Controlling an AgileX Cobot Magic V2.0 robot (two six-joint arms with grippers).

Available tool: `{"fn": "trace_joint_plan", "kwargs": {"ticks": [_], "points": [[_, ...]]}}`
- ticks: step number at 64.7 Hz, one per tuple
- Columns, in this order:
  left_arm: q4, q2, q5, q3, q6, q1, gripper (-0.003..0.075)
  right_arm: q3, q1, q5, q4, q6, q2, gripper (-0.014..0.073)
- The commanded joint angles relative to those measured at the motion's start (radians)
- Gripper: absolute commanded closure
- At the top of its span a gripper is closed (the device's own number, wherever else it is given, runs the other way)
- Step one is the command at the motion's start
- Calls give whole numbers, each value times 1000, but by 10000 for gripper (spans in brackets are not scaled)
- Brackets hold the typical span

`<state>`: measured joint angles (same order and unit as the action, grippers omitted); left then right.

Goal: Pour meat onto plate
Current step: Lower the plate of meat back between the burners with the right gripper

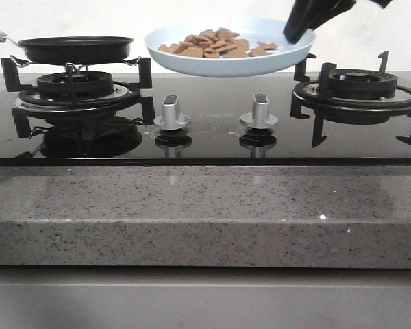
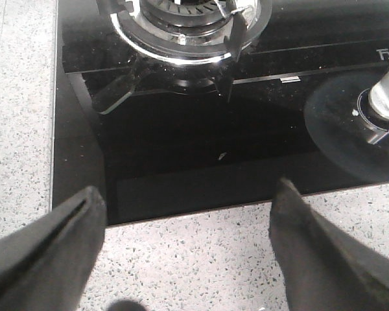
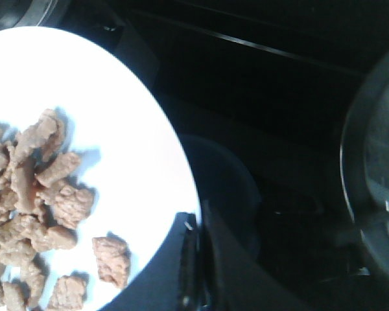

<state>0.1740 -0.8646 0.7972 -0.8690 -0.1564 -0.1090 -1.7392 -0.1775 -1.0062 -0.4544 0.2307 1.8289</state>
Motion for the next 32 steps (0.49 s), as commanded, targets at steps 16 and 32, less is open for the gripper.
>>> {"fn": "trace_joint_plan", "kwargs": {"ticks": [16,32], "points": [[26,4,-61,-25,8,-9,206,-235,7,50,-27,4,141,707],[54,4,-61,-25,8,-9,206,-293,18,66,-20,4,224,707]]}}
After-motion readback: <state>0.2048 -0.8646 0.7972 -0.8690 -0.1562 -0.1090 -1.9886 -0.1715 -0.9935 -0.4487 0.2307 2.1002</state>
